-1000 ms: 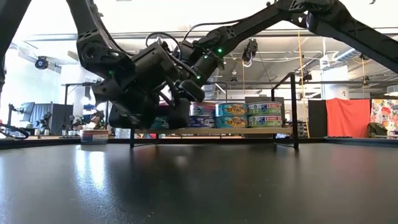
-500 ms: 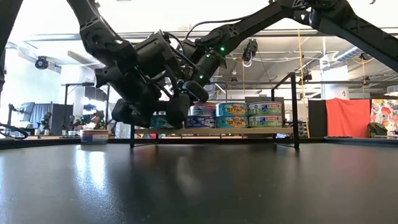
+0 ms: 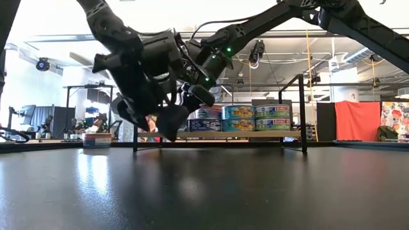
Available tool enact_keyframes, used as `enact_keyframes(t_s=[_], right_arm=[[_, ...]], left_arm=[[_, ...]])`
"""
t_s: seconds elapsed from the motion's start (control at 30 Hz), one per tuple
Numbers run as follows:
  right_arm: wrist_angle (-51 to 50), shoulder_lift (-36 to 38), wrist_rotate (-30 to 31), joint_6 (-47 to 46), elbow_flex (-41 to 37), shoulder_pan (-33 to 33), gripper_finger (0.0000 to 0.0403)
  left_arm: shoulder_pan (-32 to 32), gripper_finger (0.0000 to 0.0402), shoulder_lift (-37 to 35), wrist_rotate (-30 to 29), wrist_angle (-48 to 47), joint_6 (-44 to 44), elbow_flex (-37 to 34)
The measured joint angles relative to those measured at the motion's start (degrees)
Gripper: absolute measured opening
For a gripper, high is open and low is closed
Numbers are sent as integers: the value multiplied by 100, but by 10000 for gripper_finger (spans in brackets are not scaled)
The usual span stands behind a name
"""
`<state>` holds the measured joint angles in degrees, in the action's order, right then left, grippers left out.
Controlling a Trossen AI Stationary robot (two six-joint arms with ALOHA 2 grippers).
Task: Stack canned seafood by type on shelf
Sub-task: Put the green-blue tuna can on the shelf
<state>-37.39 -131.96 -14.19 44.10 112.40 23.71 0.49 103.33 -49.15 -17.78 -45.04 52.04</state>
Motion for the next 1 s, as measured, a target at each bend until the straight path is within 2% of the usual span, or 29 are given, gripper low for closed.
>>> enact_keyframes(t_s=[0.17,0.5,0.73,1.0], right_arm=[[30,0,4,-11,-4,4,9],[444,0,7,-158,-11,4,9],[897,0,613,-314,-7,-2,9],[953,-15,1329,-1359,270,64,9]], left_arm=[[-173,400,-95,22,-1026,-362,198],[-781,400,-909,-41,-1055,-692,263],[-1255,400,-1429,41,-1691,-728,498],[-1283,400,-1523,20,-2417,-802,796]])
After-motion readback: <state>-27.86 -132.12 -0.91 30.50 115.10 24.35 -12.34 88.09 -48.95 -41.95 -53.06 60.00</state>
